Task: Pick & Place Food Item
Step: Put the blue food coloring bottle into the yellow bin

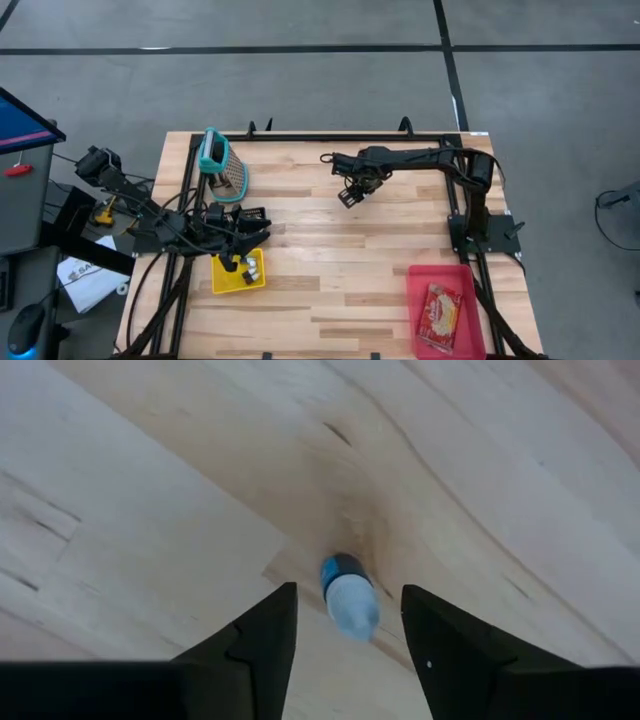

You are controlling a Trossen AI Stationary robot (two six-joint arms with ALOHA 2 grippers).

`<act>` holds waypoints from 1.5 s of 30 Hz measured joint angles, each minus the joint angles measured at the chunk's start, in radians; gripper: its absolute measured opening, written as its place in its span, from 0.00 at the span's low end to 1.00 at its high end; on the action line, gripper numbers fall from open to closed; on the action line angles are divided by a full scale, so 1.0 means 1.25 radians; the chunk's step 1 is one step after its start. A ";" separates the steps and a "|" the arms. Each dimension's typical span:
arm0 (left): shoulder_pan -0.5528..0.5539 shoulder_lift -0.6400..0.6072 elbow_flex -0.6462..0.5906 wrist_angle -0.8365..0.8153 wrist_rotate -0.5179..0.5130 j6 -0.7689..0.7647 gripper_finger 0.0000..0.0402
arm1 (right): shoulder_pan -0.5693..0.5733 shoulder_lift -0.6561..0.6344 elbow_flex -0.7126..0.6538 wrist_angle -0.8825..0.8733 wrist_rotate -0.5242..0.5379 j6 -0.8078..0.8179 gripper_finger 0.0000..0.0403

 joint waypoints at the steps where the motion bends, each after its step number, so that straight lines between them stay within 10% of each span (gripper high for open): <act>1: 0.000 0.000 0.000 0.000 0.000 0.000 0.48 | 0.000 0.000 0.000 0.000 0.000 0.000 0.43; 45: 0.000 0.000 0.000 0.009 -0.007 0.000 0.48 | 0.000 -0.001 0.000 -0.003 -0.002 -0.021 0.15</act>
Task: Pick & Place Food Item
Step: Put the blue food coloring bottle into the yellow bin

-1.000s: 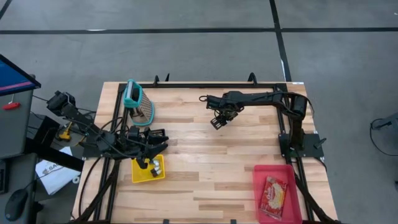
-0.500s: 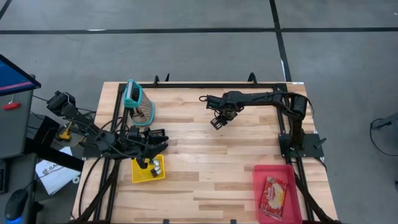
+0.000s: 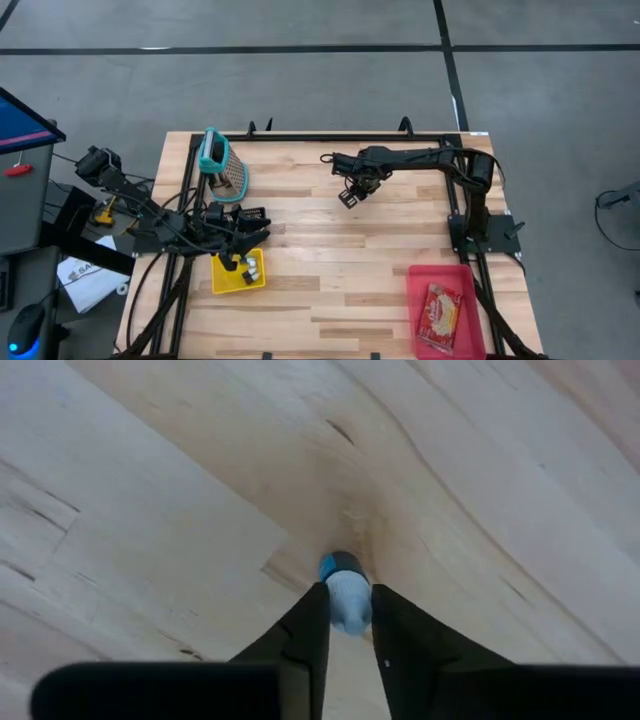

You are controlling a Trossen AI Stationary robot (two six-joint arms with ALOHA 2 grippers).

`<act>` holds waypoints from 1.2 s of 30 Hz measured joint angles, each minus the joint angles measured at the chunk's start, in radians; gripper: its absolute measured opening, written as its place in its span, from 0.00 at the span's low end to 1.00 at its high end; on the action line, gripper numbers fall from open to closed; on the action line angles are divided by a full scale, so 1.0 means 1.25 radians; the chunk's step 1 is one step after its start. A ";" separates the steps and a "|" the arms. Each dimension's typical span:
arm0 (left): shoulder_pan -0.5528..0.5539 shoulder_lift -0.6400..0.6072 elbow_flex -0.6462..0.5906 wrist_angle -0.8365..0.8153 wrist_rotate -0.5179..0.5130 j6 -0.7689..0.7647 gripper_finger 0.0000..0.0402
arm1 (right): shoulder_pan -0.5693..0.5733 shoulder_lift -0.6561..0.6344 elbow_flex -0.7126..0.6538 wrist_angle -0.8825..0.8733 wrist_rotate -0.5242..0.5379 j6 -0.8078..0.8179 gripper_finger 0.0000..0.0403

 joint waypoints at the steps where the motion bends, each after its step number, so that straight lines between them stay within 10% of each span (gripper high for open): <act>1: 0.000 0.000 0.000 0.000 0.000 0.000 0.48 | 0.000 0.000 0.000 0.000 0.000 0.000 0.14; 23: -0.008 0.000 0.000 -0.022 0.049 0.016 0.48 | 0.063 -0.012 -0.001 0.005 -0.030 0.001 0.09; 36: -0.044 0.086 0.100 -0.280 0.040 0.018 0.48 | 0.151 -0.258 -0.001 0.061 -0.208 0.078 0.08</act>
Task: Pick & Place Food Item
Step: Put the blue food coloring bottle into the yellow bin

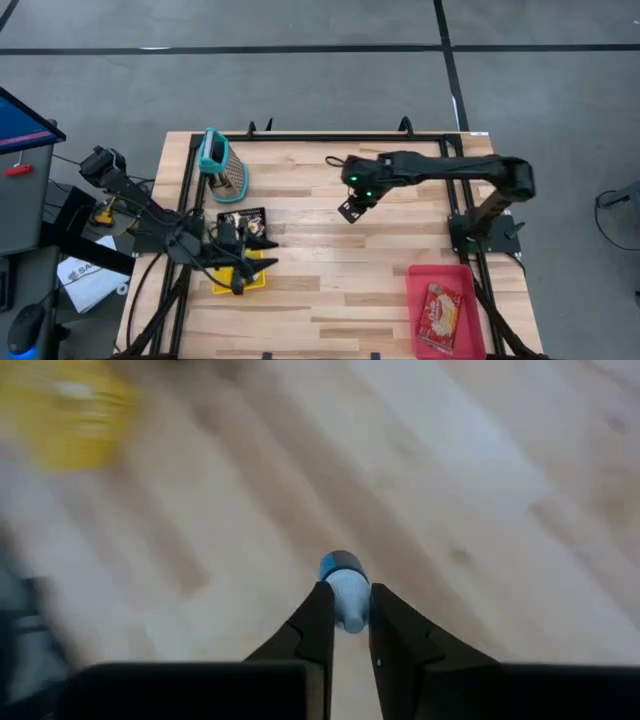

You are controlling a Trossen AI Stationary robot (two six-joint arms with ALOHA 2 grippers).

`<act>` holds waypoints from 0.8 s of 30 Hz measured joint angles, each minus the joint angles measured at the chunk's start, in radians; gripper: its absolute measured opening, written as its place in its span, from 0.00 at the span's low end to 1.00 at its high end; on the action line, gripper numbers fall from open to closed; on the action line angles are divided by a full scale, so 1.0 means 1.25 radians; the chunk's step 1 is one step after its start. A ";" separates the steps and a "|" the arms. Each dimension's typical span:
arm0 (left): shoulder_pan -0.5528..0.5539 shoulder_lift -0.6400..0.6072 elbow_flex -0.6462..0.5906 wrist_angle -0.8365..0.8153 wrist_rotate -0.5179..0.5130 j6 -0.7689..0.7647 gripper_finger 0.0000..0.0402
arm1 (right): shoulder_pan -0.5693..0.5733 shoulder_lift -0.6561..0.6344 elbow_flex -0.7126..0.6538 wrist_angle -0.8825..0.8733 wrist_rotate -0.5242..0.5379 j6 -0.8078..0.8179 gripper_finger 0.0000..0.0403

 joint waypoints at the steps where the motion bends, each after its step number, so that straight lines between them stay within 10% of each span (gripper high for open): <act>1: 0.004 0.021 0.020 -0.026 0.003 0.002 0.48 | 0.012 -0.022 0.000 0.009 -0.005 0.017 0.08; 24: 0.090 0.331 0.396 -0.093 -0.094 0.467 0.61 | 0.226 -0.168 0.001 0.388 -0.020 0.269 0.09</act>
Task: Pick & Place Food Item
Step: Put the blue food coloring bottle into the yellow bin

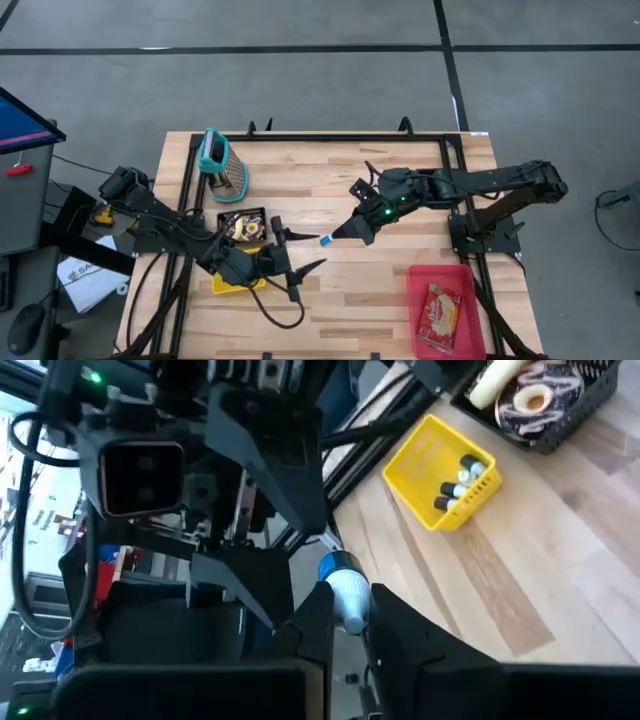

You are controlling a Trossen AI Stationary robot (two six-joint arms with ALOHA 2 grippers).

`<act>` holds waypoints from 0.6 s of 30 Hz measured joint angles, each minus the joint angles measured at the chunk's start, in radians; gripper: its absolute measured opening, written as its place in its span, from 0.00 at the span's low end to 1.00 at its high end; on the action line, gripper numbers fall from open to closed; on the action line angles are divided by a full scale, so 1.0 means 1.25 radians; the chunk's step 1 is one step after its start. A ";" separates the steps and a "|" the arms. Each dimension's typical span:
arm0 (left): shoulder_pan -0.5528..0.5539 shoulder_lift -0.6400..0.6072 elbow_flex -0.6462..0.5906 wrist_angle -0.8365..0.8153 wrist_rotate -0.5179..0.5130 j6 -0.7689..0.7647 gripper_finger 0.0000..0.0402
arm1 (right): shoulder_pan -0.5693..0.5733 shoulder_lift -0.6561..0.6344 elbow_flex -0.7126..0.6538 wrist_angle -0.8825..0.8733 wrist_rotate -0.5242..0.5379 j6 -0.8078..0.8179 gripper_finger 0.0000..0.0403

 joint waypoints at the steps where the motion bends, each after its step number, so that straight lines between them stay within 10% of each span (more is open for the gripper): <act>1: 0.000 -0.002 0.000 -0.002 0.000 0.000 0.60 | 0.003 0.000 0.000 0.003 0.000 0.003 0.09; 18: 0.024 -0.005 0.001 0.024 0.001 0.000 0.52 | 0.020 -0.001 0.000 0.070 0.010 0.022 0.09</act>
